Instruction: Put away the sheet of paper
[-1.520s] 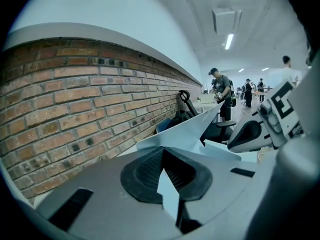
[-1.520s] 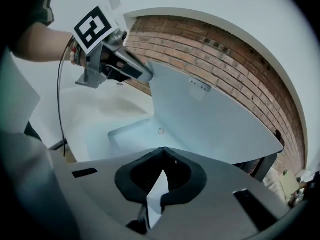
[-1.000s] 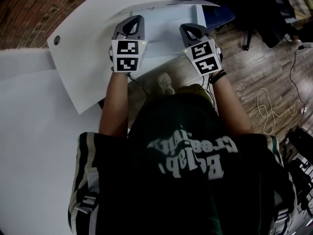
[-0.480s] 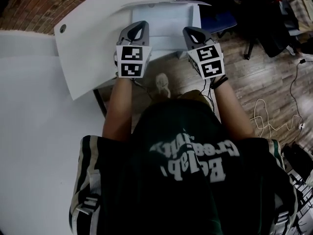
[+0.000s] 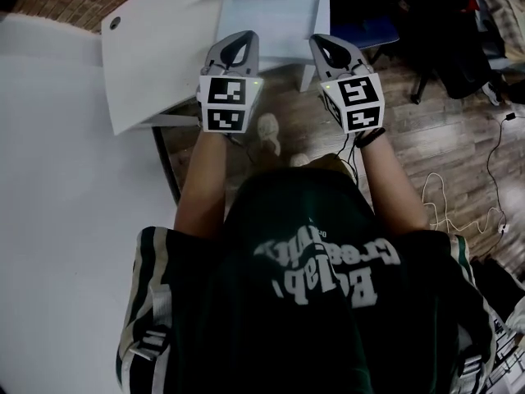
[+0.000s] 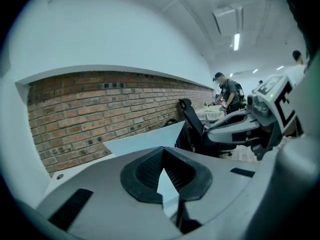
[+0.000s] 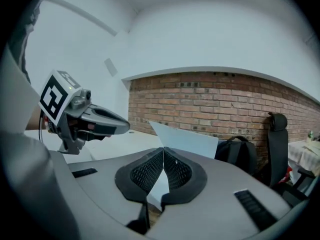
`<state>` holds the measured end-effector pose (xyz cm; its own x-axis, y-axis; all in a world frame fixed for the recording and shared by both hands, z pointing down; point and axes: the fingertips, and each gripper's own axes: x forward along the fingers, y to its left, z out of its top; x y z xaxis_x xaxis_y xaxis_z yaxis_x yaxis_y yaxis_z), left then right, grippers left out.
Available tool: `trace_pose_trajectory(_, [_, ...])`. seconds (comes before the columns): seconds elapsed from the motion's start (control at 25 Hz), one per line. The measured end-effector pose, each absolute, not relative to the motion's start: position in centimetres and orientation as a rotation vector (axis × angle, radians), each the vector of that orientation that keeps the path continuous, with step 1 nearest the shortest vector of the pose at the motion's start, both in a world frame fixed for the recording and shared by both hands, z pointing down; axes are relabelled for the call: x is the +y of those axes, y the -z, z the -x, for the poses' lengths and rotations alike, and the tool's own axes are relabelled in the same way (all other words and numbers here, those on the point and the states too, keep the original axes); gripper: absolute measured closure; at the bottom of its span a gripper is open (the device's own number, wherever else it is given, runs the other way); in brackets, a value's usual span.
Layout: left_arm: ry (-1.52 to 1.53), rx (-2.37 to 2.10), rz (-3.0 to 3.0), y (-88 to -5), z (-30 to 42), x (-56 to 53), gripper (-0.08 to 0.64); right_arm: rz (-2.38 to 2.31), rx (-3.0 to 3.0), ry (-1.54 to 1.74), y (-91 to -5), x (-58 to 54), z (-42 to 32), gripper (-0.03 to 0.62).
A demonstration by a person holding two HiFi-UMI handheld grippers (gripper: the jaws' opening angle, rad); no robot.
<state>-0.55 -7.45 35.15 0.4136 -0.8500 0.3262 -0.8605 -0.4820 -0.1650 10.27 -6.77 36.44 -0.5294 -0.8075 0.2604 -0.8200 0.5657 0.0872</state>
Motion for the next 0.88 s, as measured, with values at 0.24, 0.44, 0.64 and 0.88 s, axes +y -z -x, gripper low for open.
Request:
trace_pose_trajectory(0.24, [-0.508,-1.602,-2.652,-32.6,-1.5,-2.9,0.558,-1.392,-2.548,0.044,-33.4,-3.9,-11.6,0.598])
trace_pose_trajectory(0.44, [-0.467,-1.610,-2.707,-30.0,-3.2,-0.3,0.558,-1.379,-2.587,0.122,-31.2,-1.5,-11.4,0.598])
trace_pose_trajectory(0.64, [-0.463,-1.621,-2.742,-28.7,-3.7,1.5,0.558,-1.378,-2.603,0.116,-31.1,-0.4,-11.5,0.598])
trace_pose_trajectory(0.88, [-0.439,-1.611,-2.738,-28.7,-3.1,2.1,0.558,-1.398,-2.585,0.112,-31.0,0.1,-11.3,0.598])
